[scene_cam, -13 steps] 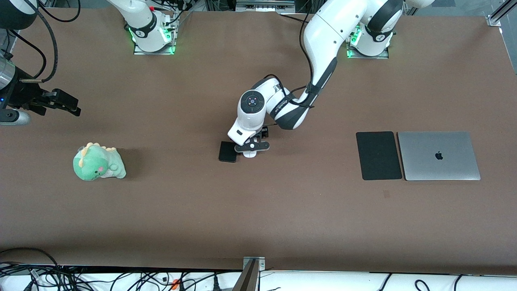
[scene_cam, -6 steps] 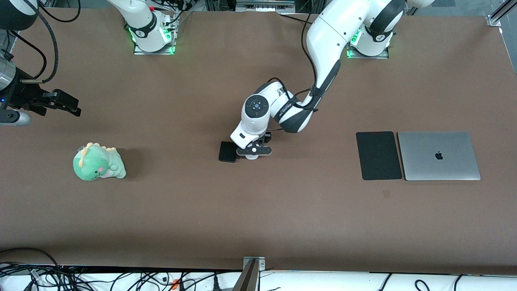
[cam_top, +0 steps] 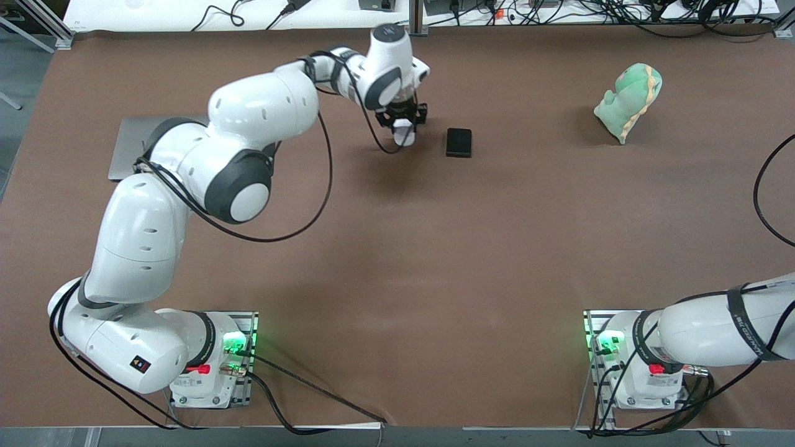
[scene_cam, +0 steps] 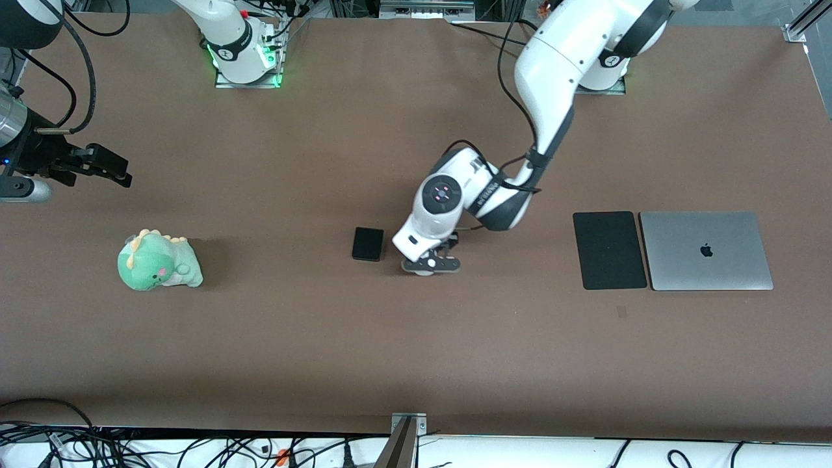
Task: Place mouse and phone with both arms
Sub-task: 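Carry the mouse to the black mousepad while the right gripper reaches out, then lower the mouse onto the mousepad while the right gripper grasps the phone, then lift the black phone with the right gripper while the left gripper withdraws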
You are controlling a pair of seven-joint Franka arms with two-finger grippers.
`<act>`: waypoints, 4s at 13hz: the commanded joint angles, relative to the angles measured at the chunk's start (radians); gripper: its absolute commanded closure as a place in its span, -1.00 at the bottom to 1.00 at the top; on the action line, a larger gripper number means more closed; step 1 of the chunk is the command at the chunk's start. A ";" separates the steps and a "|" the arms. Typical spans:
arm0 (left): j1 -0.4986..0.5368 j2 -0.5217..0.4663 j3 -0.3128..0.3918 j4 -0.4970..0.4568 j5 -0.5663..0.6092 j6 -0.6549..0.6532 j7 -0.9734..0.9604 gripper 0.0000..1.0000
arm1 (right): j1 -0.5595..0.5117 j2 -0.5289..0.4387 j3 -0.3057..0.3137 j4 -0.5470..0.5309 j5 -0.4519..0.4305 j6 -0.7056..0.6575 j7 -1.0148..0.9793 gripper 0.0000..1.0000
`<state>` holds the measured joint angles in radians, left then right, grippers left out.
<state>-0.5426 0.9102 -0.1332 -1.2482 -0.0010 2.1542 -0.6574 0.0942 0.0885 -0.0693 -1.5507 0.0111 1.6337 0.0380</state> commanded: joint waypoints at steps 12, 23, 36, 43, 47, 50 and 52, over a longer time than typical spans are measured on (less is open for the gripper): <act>0.533 -0.406 -0.019 -0.560 0.076 -0.139 0.620 1.00 | 0.234 0.190 0.002 0.015 0.092 0.167 0.311 -1.00; 0.658 -0.350 -0.020 -0.648 0.174 0.035 0.676 -0.46 | 0.475 0.525 -0.004 0.008 0.070 0.626 0.575 -1.00; 0.659 -0.763 -0.049 -0.484 0.073 -0.329 0.673 -1.00 | 0.595 0.659 -0.027 -0.115 -0.083 0.912 0.734 -1.00; 0.650 -0.809 -0.094 -0.229 0.073 -0.616 0.673 -1.00 | 0.610 0.662 -0.027 -0.134 -0.086 0.928 0.758 -1.00; 0.603 -0.859 -0.042 -0.284 0.053 -0.617 0.668 -1.00 | 0.613 0.672 -0.027 -0.135 -0.100 0.933 0.758 -0.96; 0.486 -0.928 0.108 -0.381 0.052 -0.593 0.659 -1.00 | 0.607 0.672 -0.027 -0.129 -0.103 0.927 0.744 -0.07; 0.460 -0.936 0.142 -0.384 0.052 -0.594 0.659 -1.00 | 0.599 0.666 -0.027 -0.118 -0.102 0.901 0.731 0.48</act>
<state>-0.0474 0.0278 -0.0328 -1.5768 0.0670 1.5444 0.0041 0.6955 0.7593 -0.0894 -1.6769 -0.0704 2.5454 0.7696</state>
